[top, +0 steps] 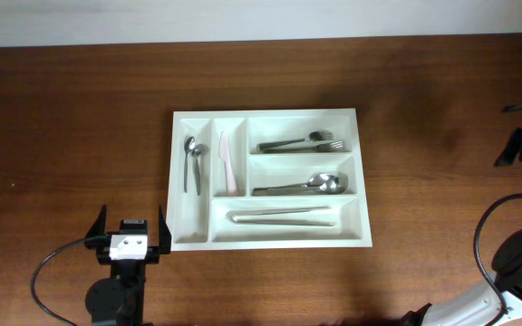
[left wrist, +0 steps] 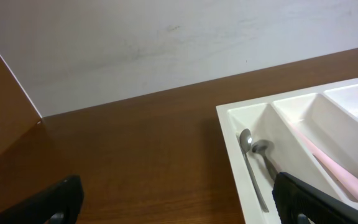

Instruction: Pack container

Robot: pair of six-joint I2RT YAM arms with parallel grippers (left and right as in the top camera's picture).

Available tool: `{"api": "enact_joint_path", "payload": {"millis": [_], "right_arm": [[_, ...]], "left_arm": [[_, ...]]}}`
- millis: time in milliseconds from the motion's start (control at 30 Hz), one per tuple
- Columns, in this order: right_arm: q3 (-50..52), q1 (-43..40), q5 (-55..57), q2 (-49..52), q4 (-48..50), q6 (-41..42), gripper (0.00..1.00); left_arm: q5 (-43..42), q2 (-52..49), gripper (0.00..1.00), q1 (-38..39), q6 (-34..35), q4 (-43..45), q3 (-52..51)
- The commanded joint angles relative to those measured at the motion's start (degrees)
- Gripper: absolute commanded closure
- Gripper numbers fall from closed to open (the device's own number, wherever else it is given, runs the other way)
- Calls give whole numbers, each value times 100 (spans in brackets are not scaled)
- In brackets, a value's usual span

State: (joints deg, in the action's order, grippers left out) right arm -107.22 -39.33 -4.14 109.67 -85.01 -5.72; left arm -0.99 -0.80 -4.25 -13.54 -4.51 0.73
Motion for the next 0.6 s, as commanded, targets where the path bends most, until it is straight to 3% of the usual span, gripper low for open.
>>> {"api": "enact_joint_path", "payload": {"millis": [0, 567], "right_arm": [[17, -28, -35, -90, 9, 63, 1], [20, 74, -33, -155, 9, 63, 1]], "left_arm": [[81, 50, 1, 22, -24, -26, -22], [81, 50, 1, 22, -24, -24, -22]]}}
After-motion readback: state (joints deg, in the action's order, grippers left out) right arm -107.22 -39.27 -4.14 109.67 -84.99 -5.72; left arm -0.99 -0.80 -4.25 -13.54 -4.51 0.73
